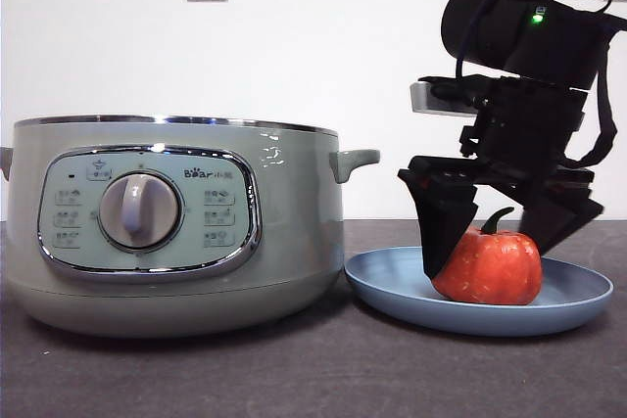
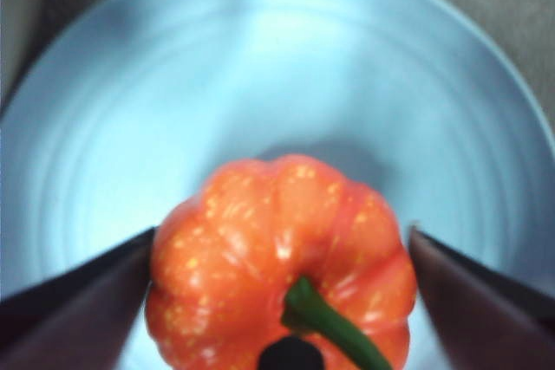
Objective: Take the pumpkin out from the steamer,put the pumpkin in the blue plate,close the lid
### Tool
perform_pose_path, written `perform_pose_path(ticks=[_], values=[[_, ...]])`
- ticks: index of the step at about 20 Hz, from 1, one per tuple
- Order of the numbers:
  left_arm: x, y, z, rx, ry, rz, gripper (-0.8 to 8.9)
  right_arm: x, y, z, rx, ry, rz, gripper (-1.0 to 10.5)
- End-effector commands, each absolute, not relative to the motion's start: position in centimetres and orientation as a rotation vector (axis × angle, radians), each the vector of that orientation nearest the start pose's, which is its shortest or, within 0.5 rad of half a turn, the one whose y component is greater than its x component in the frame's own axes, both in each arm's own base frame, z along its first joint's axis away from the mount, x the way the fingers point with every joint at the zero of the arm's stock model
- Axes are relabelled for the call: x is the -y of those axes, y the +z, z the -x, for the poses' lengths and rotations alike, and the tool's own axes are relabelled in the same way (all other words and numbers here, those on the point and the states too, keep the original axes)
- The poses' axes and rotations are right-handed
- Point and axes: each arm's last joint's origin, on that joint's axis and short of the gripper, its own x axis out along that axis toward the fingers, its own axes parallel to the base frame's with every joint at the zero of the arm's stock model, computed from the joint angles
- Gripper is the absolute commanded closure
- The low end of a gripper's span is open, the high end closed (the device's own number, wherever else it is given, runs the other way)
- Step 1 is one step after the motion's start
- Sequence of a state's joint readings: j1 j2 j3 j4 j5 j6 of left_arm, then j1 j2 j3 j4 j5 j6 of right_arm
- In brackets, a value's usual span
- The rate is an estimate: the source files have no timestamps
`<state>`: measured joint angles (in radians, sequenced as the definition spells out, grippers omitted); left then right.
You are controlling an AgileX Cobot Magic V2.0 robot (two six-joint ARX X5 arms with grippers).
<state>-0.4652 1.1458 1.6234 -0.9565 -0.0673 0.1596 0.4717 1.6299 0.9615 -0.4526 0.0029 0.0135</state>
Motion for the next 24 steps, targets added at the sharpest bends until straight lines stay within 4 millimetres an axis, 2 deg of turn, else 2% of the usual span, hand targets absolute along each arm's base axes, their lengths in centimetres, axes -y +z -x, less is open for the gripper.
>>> perform_pose_path(ticks=[1, 3, 7, 11, 15, 20, 24], values=[[8.0, 47.6, -16.4, -0.362, -0.422, -0.261, 8.20, -13.7, 18.3, -27.0, -1.083, 0.399, 0.232, 3.8], [8.0, 47.6, -16.4, -0.362, -0.423, -0.261, 8.20, -13.5, 19.7, -26.5, -1.042, 0.402, 0.218, 3.8], [8.4, 46.8, -17.0, -0.369, -0.456, -0.238, 8.20, -12.6, 23.8, -24.8, -0.908, 0.407, 0.168, 3.8], [9.1, 44.7, -18.2, -0.394, -0.464, -0.212, 8.20, -11.4, 27.9, -22.5, -0.747, 0.419, 0.119, 3.8], [10.1, 42.1, -19.3, -0.420, -0.493, -0.173, 8.20, -10.1, 30.9, -20.2, -0.613, 0.423, 0.083, 3.8], [11.3, 37.9, -20.6, -0.444, -0.502, -0.136, 8.20, -8.9, 33.1, -18.2, -0.508, 0.420, 0.046, 3.8], [11.9, 34.8, -21.2, -0.457, -0.506, -0.108, 8.20, -8.7, 33.5, -17.7, -0.483, 0.421, 0.039, 3.8]])
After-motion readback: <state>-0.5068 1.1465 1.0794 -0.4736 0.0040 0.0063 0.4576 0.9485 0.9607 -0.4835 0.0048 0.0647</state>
